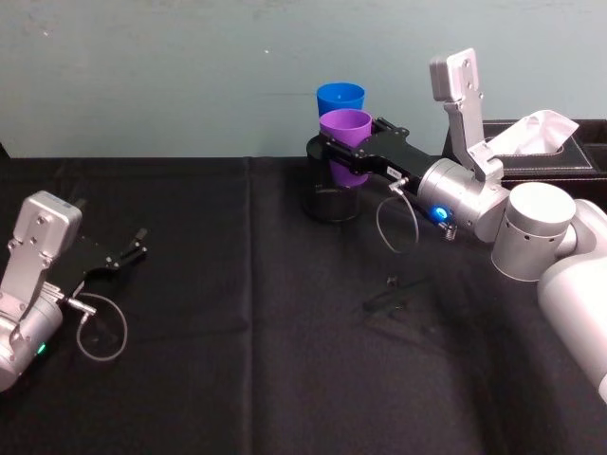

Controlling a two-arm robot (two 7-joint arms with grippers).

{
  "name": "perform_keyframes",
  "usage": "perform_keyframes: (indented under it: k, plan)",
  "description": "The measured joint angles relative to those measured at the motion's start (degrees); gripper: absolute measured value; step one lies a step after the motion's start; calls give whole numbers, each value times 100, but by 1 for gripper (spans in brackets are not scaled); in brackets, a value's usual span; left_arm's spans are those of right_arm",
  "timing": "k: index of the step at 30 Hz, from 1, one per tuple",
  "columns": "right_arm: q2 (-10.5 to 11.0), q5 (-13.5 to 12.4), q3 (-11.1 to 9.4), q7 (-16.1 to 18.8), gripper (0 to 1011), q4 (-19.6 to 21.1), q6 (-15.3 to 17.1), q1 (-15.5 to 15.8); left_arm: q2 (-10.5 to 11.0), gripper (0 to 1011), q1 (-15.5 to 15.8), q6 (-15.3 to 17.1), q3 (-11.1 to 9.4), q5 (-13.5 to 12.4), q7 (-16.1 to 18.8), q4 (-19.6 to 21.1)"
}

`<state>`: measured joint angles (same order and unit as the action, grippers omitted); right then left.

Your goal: Pick up one cup with a gripper and tap it against the other cup.

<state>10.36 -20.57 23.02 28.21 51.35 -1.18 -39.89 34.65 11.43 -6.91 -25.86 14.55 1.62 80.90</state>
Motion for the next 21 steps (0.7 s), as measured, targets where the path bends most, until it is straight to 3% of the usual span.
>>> perform_keyframes:
  k: [21]
  plan:
    - [0, 0, 0, 0, 735, 0, 0, 0, 0, 1000, 0, 0, 0, 0, 0, 0]
